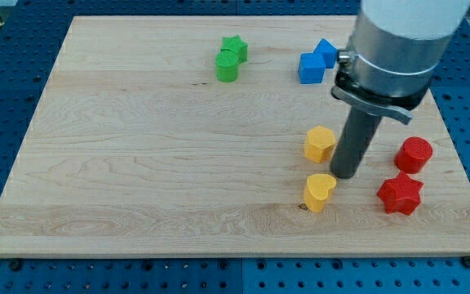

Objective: Push the yellow heart to the yellow hexagon

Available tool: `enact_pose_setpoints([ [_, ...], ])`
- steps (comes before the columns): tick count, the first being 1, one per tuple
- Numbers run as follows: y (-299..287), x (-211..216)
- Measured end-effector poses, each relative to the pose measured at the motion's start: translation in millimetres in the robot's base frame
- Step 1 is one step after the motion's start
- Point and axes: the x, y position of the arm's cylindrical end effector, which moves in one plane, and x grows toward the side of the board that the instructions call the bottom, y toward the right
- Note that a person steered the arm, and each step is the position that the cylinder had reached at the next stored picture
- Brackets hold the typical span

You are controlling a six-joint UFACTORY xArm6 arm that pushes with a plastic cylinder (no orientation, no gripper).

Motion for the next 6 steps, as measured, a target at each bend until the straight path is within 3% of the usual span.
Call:
enact_pose_setpoints([
  [2,-1.7,55.3],
  [4,-79.5,47.5],
  [6,-79.8,31.6],
])
